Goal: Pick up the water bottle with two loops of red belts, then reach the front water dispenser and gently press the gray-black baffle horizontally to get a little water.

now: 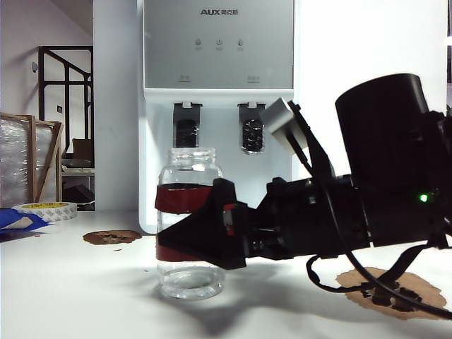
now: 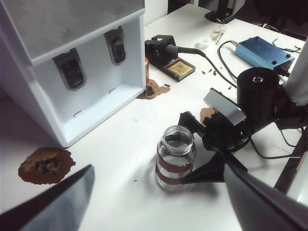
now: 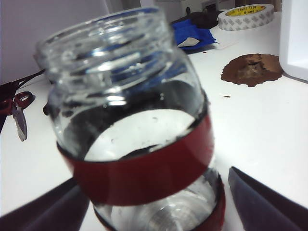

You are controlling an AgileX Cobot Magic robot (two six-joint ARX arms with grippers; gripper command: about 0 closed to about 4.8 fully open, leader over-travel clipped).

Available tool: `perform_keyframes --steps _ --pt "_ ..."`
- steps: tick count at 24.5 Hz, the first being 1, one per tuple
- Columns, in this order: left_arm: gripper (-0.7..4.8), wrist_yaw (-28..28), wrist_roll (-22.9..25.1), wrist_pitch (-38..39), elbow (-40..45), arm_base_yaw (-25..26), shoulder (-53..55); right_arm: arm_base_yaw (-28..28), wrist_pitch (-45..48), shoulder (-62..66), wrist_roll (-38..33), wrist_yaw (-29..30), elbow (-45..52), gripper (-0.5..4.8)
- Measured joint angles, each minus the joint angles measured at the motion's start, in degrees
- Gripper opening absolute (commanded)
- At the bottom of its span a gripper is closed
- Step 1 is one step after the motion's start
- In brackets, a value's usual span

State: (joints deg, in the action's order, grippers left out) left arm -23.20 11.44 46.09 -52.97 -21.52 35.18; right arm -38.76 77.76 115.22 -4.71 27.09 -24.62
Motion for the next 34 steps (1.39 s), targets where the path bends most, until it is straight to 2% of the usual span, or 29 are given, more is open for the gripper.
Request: perform_keyframes --steps 1,2,16,18,24,26,29,34 --pt "4.35 0.0 0.0 0.0 0.0 0.0 0.0 0.0 0.1 0.0 0.0 0.2 0.0 3.90" --pt "4.35 0.0 0.0 0.0 0.0 0.0 0.0 0.0 0.1 0.0 0.1 0.2 0.0 3.56" --pt "4.34 0.0 0.0 0.0 0.0 0.0 0.0 0.0 -0.5 -1.3 0.3 0.8 0.1 3.39" --pt "4.34 0.0 0.0 0.0 0.0 0.0 0.0 0.0 -0.5 -2.7 0.9 -1.2 0.1 3.39" --pt "4.34 0.0 0.0 0.0 0.0 0.0 0.0 0.0 -0.5 -5.3 3.4 -11.3 0.1 3.40" --pt "4.34 0.0 0.0 0.0 0.0 0.0 0.0 0.0 -0.5 -5.3 3.4 -15.4 0.1 3.40" --pt "4.34 0.0 0.0 0.0 0.0 0.0 0.0 0.0 -0.6 -5.4 3.4 -24.9 0.1 3.40" --pt "4.34 0.0 0.0 0.0 0.0 0.0 0.0 0.0 -0.6 -6.1 4.2 -33.3 -0.4 3.39"
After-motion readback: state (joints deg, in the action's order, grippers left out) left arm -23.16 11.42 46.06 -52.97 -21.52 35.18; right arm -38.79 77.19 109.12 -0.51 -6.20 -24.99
